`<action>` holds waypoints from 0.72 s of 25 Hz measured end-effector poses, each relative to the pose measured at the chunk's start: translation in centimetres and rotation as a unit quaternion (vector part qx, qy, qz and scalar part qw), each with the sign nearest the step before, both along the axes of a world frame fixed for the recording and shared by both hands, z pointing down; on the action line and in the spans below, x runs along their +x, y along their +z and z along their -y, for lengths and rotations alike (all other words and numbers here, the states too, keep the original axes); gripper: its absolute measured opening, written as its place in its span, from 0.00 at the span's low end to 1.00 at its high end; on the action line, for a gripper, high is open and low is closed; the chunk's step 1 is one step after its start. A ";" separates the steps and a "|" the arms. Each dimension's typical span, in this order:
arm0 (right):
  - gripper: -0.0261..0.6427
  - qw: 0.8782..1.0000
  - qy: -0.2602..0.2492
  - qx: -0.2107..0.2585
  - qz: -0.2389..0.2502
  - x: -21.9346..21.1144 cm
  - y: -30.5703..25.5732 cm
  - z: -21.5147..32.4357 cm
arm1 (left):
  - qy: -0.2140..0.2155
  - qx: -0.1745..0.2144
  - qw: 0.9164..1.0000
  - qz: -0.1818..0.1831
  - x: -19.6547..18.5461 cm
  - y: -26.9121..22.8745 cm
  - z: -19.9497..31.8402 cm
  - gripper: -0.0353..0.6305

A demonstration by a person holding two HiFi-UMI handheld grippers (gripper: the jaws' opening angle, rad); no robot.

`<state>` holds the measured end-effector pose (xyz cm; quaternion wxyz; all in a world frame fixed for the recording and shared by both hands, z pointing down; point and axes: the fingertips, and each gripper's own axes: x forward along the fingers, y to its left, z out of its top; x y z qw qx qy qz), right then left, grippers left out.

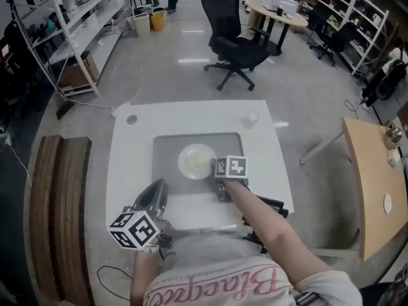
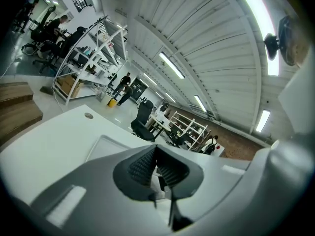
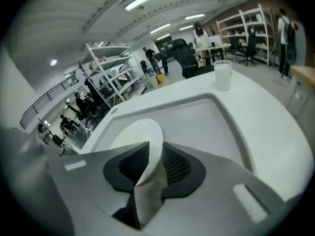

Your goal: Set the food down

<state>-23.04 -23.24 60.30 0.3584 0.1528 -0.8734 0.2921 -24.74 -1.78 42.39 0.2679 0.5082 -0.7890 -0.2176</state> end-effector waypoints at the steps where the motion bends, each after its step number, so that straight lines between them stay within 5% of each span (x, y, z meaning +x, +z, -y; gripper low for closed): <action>1: 0.18 1.000 -0.004 0.023 0.004 -0.1 -0.4 0.3 | 0.000 -0.001 1.000 0.001 -0.2 0.0 0.0 0.05; 5: 0.25 0.998 0.003 0.048 0.051 -0.2 -2.9 1.4 | 0.004 -0.003 1.000 0.004 -0.6 -0.1 0.2 0.05; 11: 0.07 0.977 -0.006 0.129 0.172 1.6 -11.8 1.6 | 0.025 -0.014 0.999 0.026 -0.4 -0.4 1.9 0.05; 14: 0.04 0.937 -0.020 0.187 0.294 3.4 -18.5 -0.2 | 0.039 -0.022 0.998 0.049 0.1 -0.7 3.1 0.05; 18: 0.04 0.855 -0.089 0.278 0.428 6.2 -25.9 -4.6 | 0.056 -0.033 0.993 0.096 1.1 -1.7 4.6 0.05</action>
